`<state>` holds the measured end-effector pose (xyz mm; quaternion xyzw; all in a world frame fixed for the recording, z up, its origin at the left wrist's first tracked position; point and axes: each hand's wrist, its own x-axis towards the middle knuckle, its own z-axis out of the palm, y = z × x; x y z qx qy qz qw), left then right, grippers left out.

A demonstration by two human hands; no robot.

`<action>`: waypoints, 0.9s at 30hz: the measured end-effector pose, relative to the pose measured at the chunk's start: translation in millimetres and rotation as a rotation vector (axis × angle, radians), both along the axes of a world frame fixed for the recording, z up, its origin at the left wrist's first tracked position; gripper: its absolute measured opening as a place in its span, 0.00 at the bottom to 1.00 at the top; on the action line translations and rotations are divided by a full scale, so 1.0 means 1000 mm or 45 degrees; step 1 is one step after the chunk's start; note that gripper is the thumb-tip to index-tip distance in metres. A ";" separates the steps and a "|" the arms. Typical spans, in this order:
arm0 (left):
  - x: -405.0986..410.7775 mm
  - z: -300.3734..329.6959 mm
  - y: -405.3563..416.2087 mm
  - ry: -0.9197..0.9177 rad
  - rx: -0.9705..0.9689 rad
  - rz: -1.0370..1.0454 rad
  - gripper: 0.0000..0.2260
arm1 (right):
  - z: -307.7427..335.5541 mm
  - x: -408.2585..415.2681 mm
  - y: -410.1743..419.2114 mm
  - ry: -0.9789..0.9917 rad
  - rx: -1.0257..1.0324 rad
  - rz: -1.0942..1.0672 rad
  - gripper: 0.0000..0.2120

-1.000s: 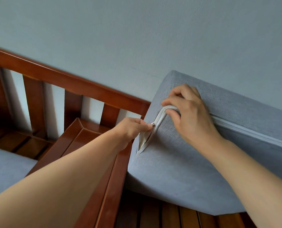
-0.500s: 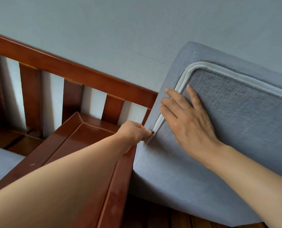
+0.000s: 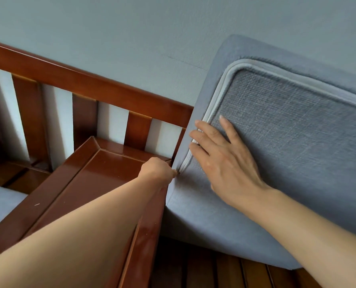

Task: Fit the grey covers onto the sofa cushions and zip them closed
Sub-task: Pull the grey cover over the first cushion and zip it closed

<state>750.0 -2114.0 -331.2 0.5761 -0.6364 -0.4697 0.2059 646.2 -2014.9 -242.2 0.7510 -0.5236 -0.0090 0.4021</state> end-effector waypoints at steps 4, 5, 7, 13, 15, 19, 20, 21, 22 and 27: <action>0.005 0.040 0.014 0.276 -0.039 -0.053 0.11 | 0.020 0.014 0.005 -0.108 0.007 0.029 0.24; 0.006 0.055 0.017 0.336 -0.034 -0.068 0.12 | 0.028 0.017 0.006 -0.142 -0.010 0.023 0.23; 0.008 0.086 0.022 0.426 -0.039 -0.064 0.14 | 0.049 0.022 0.009 -0.240 -0.082 0.002 0.20; 0.019 0.180 0.039 0.302 -0.618 -0.155 0.24 | 0.089 0.002 0.029 -0.583 -0.215 -0.320 0.39; 0.012 0.208 0.048 0.098 -0.961 -0.328 0.30 | 0.097 -0.015 0.039 -0.610 -0.207 -0.461 0.41; -0.020 0.225 0.063 -0.463 -1.341 -0.702 0.35 | 0.106 -0.060 0.067 -0.654 -0.174 -0.711 0.43; -0.031 0.225 0.068 -0.562 -1.387 -0.770 0.36 | 0.107 -0.076 0.076 -0.668 -0.149 -0.772 0.45; -0.042 0.225 0.072 -0.637 -1.427 -0.813 0.38 | 0.108 -0.092 0.086 -0.673 -0.119 -0.822 0.47; -0.050 0.225 0.073 -0.686 -1.452 -0.838 0.39 | 0.110 -0.105 0.094 -0.668 -0.082 -0.857 0.49; -0.100 0.233 0.089 -0.853 -1.452 -0.844 0.42 | 0.121 -0.152 0.123 -0.719 0.061 -0.872 0.48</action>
